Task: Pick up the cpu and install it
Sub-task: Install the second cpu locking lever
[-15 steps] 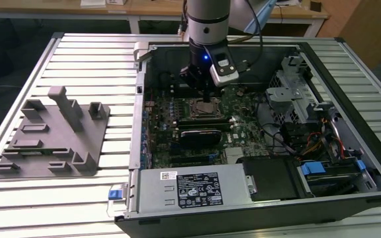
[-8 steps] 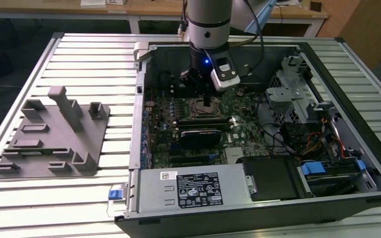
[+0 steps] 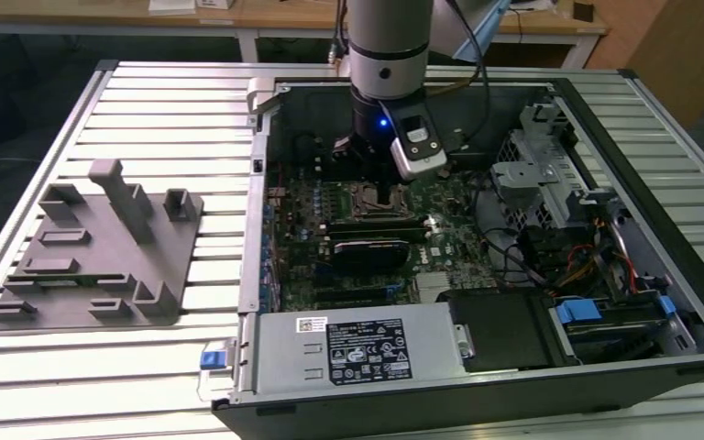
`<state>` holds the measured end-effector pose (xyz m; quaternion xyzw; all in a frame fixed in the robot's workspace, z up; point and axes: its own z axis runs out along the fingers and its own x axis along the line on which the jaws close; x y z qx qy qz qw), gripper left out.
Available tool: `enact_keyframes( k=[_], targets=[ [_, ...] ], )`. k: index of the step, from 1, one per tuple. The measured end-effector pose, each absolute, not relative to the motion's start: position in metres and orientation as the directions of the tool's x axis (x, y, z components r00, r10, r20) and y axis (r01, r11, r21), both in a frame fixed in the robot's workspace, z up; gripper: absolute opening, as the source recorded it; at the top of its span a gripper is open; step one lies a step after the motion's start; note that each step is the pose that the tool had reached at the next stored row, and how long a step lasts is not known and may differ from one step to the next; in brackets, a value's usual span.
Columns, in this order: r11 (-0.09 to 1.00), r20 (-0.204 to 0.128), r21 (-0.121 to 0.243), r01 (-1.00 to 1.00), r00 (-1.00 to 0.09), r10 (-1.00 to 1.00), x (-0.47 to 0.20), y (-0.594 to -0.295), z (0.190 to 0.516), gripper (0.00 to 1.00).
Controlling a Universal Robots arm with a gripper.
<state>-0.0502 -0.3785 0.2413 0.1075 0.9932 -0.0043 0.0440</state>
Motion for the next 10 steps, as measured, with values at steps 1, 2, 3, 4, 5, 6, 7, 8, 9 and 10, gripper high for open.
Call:
enact_keyframes(
  k=[1, 2, 3, 4, 5, 6, 7, 8, 9, 10],
  targets=[
    [0.977, -0.088, 0.001, 0.214, -0.973, 0.213, -0.0502, -0.3796, 0.2413, 0.11],
    [0.977, -0.088, 0.002, 0.214, -0.973, 0.213, -0.0502, -0.3799, 0.2413, 0.11],
    [0.977, -0.088, 0.002, 0.214, -0.973, 0.213, -0.0502, -0.3802, 0.2413, 0.11],
    [0.977, -0.088, 0.002, 0.214, -0.973, 0.213, -0.0502, -0.3802, 0.2413, 0.11],
    [0.977, -0.087, 0.002, 0.214, -0.973, 0.213, -0.0502, -0.3804, 0.2412, 0.11],
    [0.977, -0.082, 0.001, 0.214, -0.974, 0.213, -0.0501, -0.3809, 0.241, 0.11],
    [0.977, -0.073, -0.001, 0.214, -0.974, 0.213, -0.0501, -0.3814, 0.2407, 0.11],
    [0.977, -0.062, -0.003, 0.214, -0.975, 0.213, -0.0499, -0.3823, 0.2402, 0.11],
    [0.977, -0.052, -0.005, 0.214, -0.976, 0.213, -0.0497, -0.3831, 0.2397, 0.11],
    [0.977, -0.041, -0.007, 0.214, -0.976, 0.213, -0.0495, -0.3838, 0.2394, 0.11]
  ],
)
